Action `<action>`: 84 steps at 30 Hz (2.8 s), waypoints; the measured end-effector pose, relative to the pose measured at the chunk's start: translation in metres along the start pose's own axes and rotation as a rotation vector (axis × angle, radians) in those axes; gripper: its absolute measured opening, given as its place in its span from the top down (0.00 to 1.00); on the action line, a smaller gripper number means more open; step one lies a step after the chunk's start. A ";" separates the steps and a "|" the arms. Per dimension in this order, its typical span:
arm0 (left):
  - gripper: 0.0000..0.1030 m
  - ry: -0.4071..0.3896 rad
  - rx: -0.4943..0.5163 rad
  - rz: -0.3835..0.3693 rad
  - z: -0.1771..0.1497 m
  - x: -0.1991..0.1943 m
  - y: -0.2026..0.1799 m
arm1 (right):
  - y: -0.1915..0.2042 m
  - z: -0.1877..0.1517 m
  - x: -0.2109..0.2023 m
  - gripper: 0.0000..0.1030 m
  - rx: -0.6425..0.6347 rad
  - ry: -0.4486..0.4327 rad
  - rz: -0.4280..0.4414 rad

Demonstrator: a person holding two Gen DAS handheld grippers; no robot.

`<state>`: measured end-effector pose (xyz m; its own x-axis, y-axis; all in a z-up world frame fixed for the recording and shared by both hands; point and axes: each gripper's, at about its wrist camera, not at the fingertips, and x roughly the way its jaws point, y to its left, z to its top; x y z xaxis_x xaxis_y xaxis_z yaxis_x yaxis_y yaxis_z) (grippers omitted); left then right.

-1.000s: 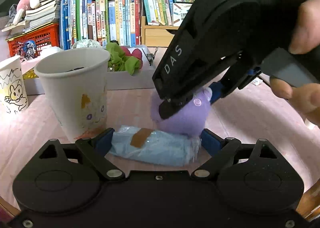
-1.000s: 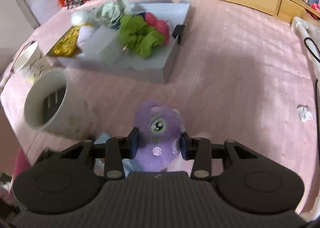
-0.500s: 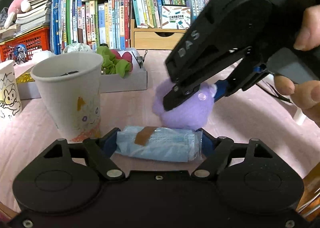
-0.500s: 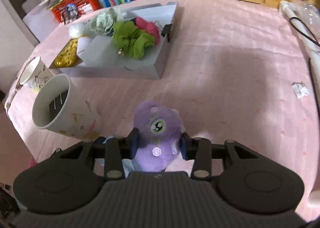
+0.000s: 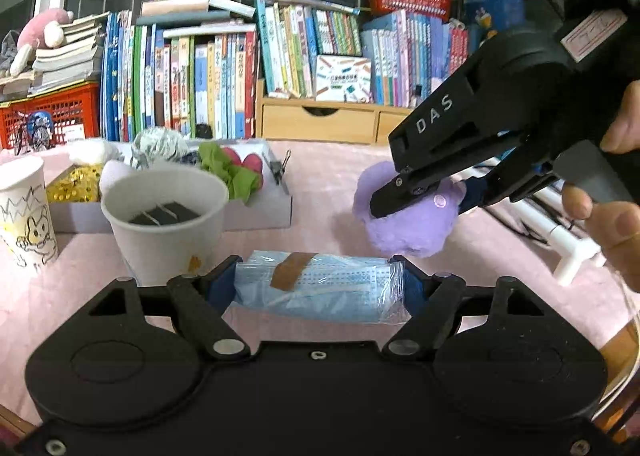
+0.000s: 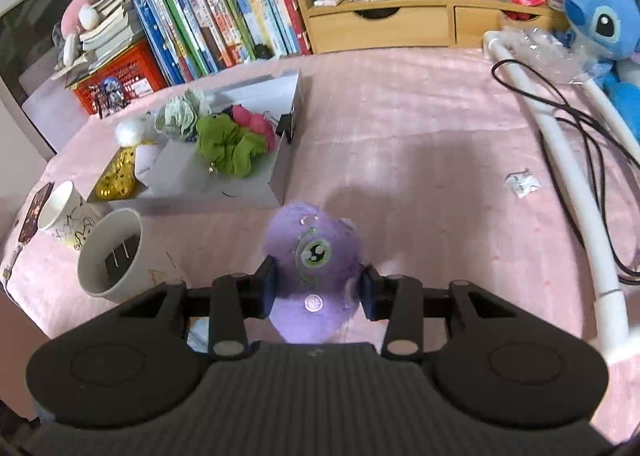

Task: Organize soft objects
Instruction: 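Carry the blue packet and purple plush over the white tray with both tools, then lower the packet and plush into the tray and open both tools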

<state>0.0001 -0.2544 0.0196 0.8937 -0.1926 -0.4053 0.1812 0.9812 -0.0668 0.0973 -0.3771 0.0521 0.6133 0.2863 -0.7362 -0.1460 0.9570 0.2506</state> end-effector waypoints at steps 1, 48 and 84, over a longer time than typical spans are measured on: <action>0.25 -0.007 0.001 -0.007 0.002 -0.004 0.001 | 0.001 0.000 -0.003 0.55 0.002 -0.007 -0.004; 0.25 0.023 0.079 0.097 0.188 0.060 0.224 | 0.105 0.079 0.029 0.54 0.059 -0.229 -0.032; 0.24 0.446 -0.016 0.108 0.183 0.217 0.266 | 0.114 0.126 0.145 0.67 -0.052 -0.105 -0.029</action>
<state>0.3171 -0.0374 0.0811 0.6428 -0.0677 -0.7630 0.0868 0.9961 -0.0153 0.2678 -0.2319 0.0534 0.6951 0.2545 -0.6723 -0.1655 0.9668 0.1948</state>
